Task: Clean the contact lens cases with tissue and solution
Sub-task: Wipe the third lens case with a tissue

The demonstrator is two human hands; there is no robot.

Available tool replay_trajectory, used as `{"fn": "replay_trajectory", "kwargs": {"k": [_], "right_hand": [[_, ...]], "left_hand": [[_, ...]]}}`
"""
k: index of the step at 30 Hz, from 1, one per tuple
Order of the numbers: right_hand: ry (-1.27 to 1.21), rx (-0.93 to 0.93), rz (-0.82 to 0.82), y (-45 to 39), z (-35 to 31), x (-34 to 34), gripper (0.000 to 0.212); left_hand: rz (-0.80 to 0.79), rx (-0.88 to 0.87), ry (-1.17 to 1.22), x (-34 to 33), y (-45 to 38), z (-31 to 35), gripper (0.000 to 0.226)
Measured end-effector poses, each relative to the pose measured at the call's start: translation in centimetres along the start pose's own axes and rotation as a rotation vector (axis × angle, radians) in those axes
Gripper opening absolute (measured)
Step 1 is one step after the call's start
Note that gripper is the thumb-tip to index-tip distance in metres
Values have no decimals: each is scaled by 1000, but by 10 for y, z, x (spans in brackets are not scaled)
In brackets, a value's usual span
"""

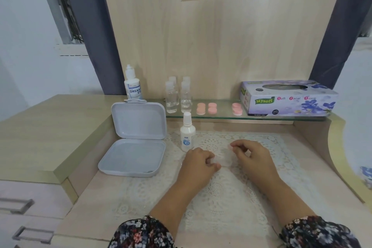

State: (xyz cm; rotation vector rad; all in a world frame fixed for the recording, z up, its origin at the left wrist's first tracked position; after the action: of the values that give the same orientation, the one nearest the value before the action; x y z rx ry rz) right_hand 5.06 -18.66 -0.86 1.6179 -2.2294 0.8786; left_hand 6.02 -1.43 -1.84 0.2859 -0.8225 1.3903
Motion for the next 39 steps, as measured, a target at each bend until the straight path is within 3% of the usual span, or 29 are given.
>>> {"fn": "replay_trajectory", "kwargs": {"k": [3, 10, 15, 18, 21, 23, 28, 31, 39], "right_hand": [[-29, -4, 10, 0, 1, 2, 16], [-77, 28, 99, -1, -6, 15, 8], [-93, 124, 331, -14, -37, 55, 18], [-29, 191, 426, -43, -56, 87, 21], [201, 209, 531, -82, -61, 115, 26], [318, 106, 493, -115, -53, 128, 26], [579, -279, 151, -176, -24, 129, 34], [705, -293, 1, -185, -22, 118, 51], [737, -329, -37, -193, -14, 113, 46]], "left_hand": [[-14, 3, -8, -2, 0, -1, 40], [106, -70, 61, 13, 1, 11, 9], [148, -112, 180, 25, -18, 45, 16], [142, -174, 180, 29, -44, 80, 21], [178, -275, 153, 28, -74, 114, 24], [191, -324, 159, 22, -93, 132, 26], [148, -372, 140, 3, -124, 149, 18], [129, -335, 178, -4, -131, 143, 20], [140, -316, 229, -7, -137, 135, 20]]}}
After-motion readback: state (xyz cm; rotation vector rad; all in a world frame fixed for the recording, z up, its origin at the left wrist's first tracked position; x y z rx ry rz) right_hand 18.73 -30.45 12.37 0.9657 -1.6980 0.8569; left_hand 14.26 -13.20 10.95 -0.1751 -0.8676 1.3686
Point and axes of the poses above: each hand's wrist, its own y-axis away from the middle knuckle, its own x-axis out of the back of the hand, z = x × y, the point moved 8 cm from there along -y, towards the middle knuckle, and after that the axes turned 3 degrees about -x, right-handed, at the moved point
